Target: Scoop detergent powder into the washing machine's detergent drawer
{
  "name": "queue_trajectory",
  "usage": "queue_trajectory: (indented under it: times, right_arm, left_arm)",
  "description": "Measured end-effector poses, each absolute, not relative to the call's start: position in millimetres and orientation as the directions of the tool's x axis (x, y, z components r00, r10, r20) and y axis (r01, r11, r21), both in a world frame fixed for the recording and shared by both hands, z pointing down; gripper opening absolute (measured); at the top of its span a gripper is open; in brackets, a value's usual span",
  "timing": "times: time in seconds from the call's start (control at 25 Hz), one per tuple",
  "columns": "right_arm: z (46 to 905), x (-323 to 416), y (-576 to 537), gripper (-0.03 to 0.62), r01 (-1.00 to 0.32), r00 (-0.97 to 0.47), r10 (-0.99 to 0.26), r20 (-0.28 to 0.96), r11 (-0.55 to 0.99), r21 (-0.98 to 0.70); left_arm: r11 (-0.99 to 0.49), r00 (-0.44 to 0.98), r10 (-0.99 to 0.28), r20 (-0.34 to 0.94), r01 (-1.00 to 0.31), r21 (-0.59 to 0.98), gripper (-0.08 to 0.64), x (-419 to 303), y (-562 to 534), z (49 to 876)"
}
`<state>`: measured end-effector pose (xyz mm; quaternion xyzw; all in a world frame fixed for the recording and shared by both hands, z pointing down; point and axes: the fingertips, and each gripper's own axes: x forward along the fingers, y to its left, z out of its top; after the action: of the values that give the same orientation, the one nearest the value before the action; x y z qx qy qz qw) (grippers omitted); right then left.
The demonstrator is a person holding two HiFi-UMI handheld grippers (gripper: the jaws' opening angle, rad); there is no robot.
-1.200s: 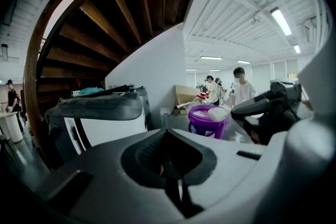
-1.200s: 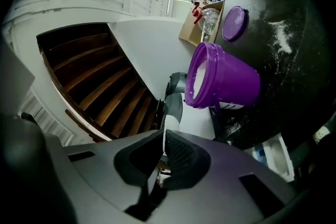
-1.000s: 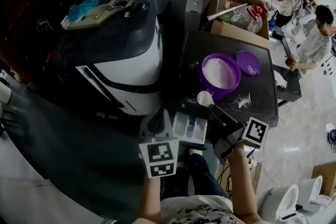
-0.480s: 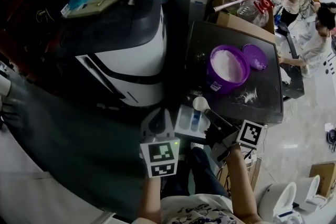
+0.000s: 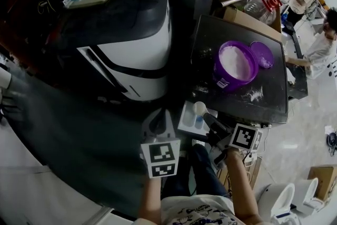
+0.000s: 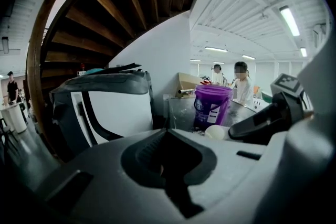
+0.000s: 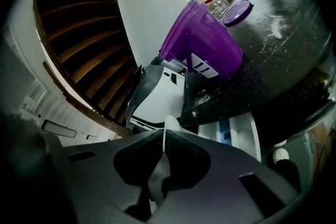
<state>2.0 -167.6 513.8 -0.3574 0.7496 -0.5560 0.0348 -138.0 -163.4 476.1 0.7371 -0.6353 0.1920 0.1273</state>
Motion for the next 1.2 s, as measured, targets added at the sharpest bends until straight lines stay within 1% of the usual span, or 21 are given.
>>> queue_trajectory:
  times: [0.08,0.24,0.4,0.64,0.92,1.2]
  right_arm:
    - [518.9,-1.2,-165.3,0.020,-0.535,-0.735,-0.565,0.376,0.141,-0.833]
    - [527.1,-6.4,-165.0,0.020,-0.613,-0.725,-0.541,0.427,0.225,-0.757]
    - [536.0,-5.0,-167.3,0.020,-0.709,-0.678,-0.542,0.497,0.302,-0.637]
    - [547.1,-9.0,-166.6,0.020,-0.782,-0.623,-0.535,0.571,0.420,-0.460]
    - [557.9,-16.8,-164.3,0.020,-0.809,-0.546,-0.547,0.634,0.541,-0.229]
    - [568.2,-28.1,-162.0,0.020,-0.755,-0.467,-0.577,0.670,0.655,0.037]
  left_arm:
    - [-0.157,0.116,-0.886,0.450,-0.986,-0.055,0.003,-139.9,-162.0,479.5]
    - [-0.150,0.110,-0.882,0.457,-0.987,-0.051,0.003,-142.3,-160.2,484.5]
    - [-0.146,0.107,-0.880,0.463,-0.988,-0.048,0.003,-143.9,-159.5,487.4]
    - [-0.133,0.098,-0.877,0.470,-0.990,-0.043,0.003,-144.4,-158.4,494.2]
    - [-0.128,0.094,-0.874,0.477,-0.991,-0.037,0.003,-145.2,-154.5,498.9]
    - [-0.114,0.083,-0.872,0.483,-0.993,-0.037,0.003,-151.2,-148.8,503.8]
